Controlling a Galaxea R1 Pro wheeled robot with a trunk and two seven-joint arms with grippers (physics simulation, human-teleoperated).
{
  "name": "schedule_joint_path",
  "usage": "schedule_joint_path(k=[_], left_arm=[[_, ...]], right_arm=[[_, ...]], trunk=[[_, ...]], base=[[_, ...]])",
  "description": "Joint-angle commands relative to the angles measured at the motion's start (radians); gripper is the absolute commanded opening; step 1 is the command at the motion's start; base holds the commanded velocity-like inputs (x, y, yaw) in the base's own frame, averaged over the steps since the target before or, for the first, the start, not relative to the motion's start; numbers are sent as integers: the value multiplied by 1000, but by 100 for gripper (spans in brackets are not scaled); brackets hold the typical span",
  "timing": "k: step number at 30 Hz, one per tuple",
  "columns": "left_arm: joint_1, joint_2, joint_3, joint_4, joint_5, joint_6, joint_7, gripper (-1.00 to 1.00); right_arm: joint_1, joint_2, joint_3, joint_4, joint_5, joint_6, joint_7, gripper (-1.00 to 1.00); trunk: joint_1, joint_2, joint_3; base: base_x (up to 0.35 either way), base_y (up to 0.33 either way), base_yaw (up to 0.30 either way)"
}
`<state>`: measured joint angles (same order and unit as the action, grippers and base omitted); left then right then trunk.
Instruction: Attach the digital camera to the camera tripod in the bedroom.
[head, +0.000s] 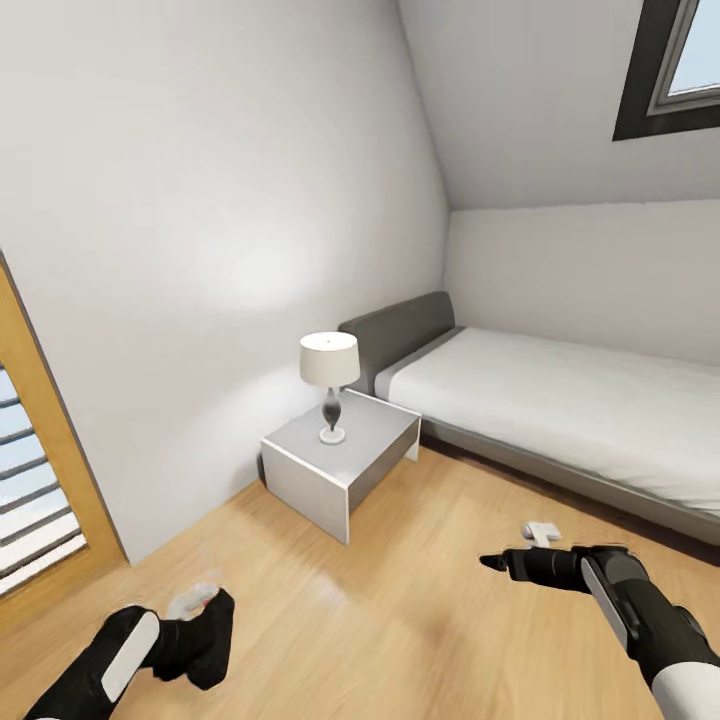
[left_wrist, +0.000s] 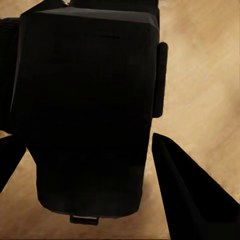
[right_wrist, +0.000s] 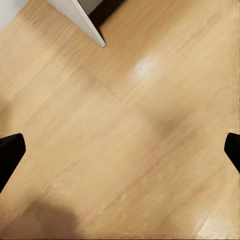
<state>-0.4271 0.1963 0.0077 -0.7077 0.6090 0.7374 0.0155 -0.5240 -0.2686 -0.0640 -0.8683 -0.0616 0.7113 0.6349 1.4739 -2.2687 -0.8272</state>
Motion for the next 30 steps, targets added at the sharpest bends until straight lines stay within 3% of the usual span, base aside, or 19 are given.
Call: schedule_joint_path(k=[1,4,10,18,23,30], left_arm=[[-1,0,-1,75,15,-61,7,-100],[-1,-3,-5,194,17,-171,15,-100],[-1,-4,-12,320,10,-223,18,-100],[-1,-5,-16,344,-4,-229,21,-100],[-1,-5,-18,346,-55,-230,25,-100],[-1,-7,-15,347,-97,-230,55,-100]], right_arm=[[-1,-1,-1,34,6,-19,-6,100],[-1,3,-1,73,63,-56,-9,100],[-1,7,-2,142,135,-107,-13,100],[-1,8,-3,183,152,-155,-15,100],[-1,8,-6,185,152,-159,-15,100],[-1,7,-9,185,153,-159,-15,100]], trunk=[[-4,7,2],[-16,28,12],[-39,70,31],[-69,126,56],[-89,161,71],[-115,210,93]], base=[[0,0,0],[0,0,0],[0,0,0],[0,0,0],[0,0,0],[0,0,0]])
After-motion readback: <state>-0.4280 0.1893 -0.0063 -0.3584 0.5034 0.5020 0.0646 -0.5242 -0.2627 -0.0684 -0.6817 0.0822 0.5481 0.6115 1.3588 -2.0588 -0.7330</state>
